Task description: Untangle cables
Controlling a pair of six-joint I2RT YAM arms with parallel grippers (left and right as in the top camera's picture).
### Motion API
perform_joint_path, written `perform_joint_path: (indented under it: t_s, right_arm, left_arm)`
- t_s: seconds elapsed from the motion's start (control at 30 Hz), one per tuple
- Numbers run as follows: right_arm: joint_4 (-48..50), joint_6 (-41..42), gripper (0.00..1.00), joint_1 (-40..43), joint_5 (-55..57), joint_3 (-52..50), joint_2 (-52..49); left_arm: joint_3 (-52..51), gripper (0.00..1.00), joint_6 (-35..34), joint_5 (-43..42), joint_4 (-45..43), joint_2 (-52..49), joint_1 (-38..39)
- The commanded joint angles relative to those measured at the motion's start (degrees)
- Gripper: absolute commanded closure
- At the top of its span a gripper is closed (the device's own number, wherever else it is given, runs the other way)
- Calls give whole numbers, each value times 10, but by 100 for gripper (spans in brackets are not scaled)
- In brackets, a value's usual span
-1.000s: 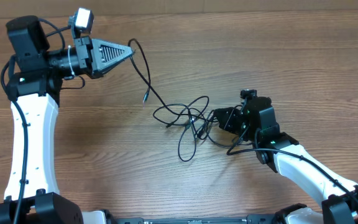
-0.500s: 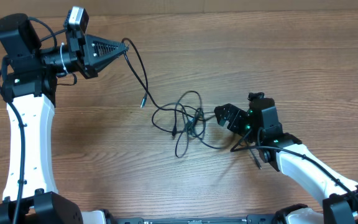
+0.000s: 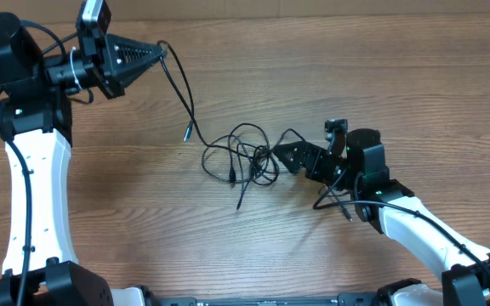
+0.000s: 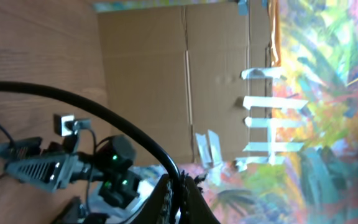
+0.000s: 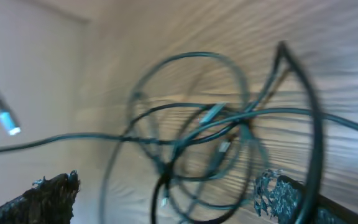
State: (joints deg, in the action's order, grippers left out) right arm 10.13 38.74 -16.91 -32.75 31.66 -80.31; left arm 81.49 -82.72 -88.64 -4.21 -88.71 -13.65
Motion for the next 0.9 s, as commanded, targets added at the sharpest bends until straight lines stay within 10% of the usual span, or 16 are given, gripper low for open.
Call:
perform_joint_path:
  t_s: [0.0, 0.23, 0.87]
  right_arm:
    - [7, -12, 0, 2, -50, 6, -2]
    - [-8, -14, 0, 2, -48, 6, -2]
    - [-15, -29, 0, 2, -41, 6, -2]
  left_arm:
    - [12, 96, -201, 32, -94, 10, -3]
    - [19, 96, -369, 153, -376, 12, -6]
    - [171, 96, -369, 198, -298, 12, -111]
